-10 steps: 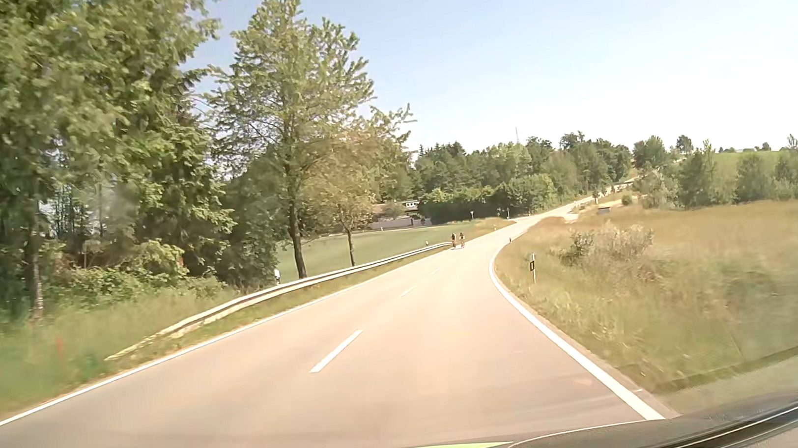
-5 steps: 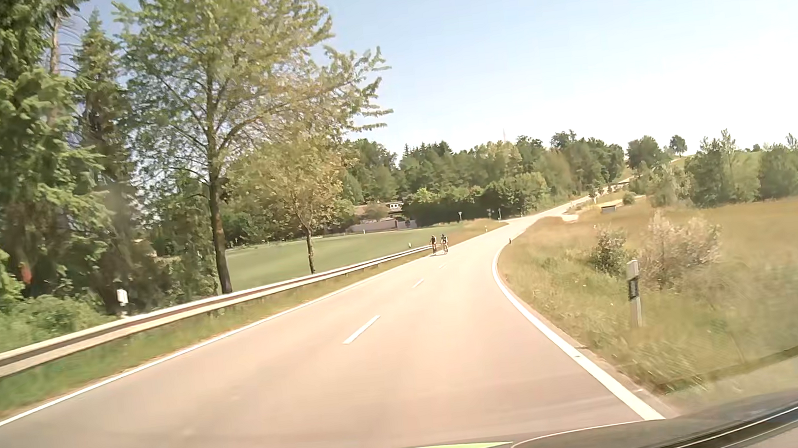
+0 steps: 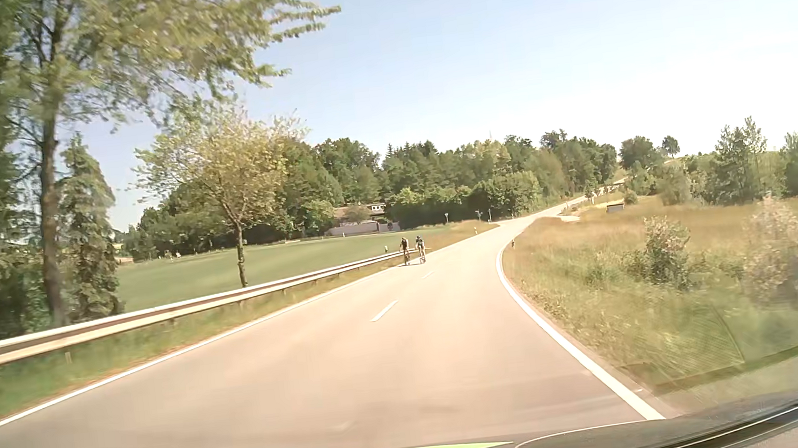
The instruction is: Follow the waypoints while adhering to traffic rules and regulations
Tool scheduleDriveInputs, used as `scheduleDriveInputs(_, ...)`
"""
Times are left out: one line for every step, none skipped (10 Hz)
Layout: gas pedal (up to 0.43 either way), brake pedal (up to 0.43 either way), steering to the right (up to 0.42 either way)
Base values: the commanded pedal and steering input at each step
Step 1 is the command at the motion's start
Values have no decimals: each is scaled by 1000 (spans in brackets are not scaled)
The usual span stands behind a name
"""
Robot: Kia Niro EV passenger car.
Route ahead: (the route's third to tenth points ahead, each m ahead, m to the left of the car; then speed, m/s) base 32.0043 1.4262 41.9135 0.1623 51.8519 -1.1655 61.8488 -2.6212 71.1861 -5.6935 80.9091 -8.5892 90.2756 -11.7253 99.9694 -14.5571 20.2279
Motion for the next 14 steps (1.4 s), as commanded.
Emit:
scheduleDriveInputs(220,0,17)
scheduleDriveInputs(220,0,17)
scheduleDriveInputs(220,0,17)
scheduleDriveInputs(220,0,16)
scheduleDriveInputs(220,0,16)
scheduleDriveInputs(228,0,16)
scheduleDriveInputs(240,0,16)
scheduleDriveInputs(240,0,16)
scheduleDriveInputs(240,0,16)
scheduleDriveInputs(240,0,15)
scheduleDriveInputs(240,0,15)
scheduleDriveInputs(240,0,15)
scheduleDriveInputs(248,0,15)
scheduleDriveInputs(248,0,15)
